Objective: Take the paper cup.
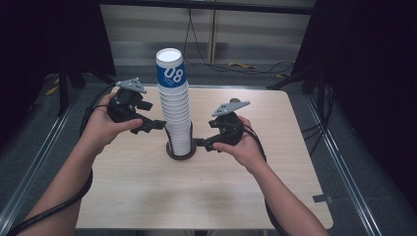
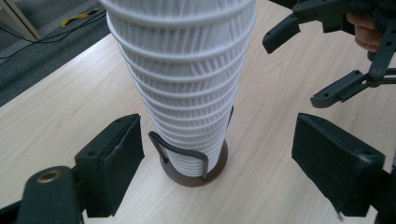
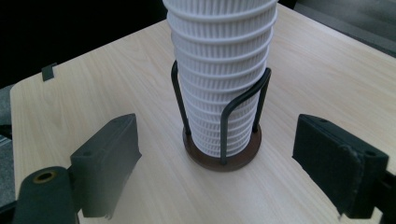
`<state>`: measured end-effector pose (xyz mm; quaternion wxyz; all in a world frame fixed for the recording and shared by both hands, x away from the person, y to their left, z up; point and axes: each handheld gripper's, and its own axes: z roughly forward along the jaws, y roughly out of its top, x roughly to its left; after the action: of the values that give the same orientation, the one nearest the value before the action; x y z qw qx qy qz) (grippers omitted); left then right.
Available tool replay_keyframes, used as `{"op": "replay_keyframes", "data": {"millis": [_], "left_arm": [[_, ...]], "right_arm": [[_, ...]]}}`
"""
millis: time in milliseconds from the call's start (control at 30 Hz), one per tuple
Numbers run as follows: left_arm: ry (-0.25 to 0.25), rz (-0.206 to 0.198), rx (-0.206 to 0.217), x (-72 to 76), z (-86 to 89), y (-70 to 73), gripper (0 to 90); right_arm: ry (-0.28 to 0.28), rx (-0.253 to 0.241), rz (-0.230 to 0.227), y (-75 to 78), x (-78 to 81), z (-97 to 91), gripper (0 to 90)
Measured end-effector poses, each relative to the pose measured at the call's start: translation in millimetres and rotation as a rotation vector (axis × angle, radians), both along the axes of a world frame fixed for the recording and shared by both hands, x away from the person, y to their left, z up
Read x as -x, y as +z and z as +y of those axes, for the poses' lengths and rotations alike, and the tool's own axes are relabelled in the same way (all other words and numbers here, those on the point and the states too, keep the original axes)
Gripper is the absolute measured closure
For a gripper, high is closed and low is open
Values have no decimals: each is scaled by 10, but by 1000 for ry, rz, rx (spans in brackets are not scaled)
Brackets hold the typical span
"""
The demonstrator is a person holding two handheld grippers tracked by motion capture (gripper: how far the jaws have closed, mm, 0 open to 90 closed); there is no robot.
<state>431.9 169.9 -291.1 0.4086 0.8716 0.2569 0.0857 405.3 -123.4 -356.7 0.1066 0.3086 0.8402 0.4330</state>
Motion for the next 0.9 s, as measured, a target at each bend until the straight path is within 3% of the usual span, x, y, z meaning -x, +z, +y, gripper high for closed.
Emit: {"op": "replay_keyframes", "data": {"millis": [500,900], "left_arm": [[20,-25,28,-147,-20,245,163],[22,-39,74,-287,-111,446,159]], "right_arm": [[-5,-43,-15,175,-127,166,138],[-8,-28,-21,209,-206,209,138]]}}
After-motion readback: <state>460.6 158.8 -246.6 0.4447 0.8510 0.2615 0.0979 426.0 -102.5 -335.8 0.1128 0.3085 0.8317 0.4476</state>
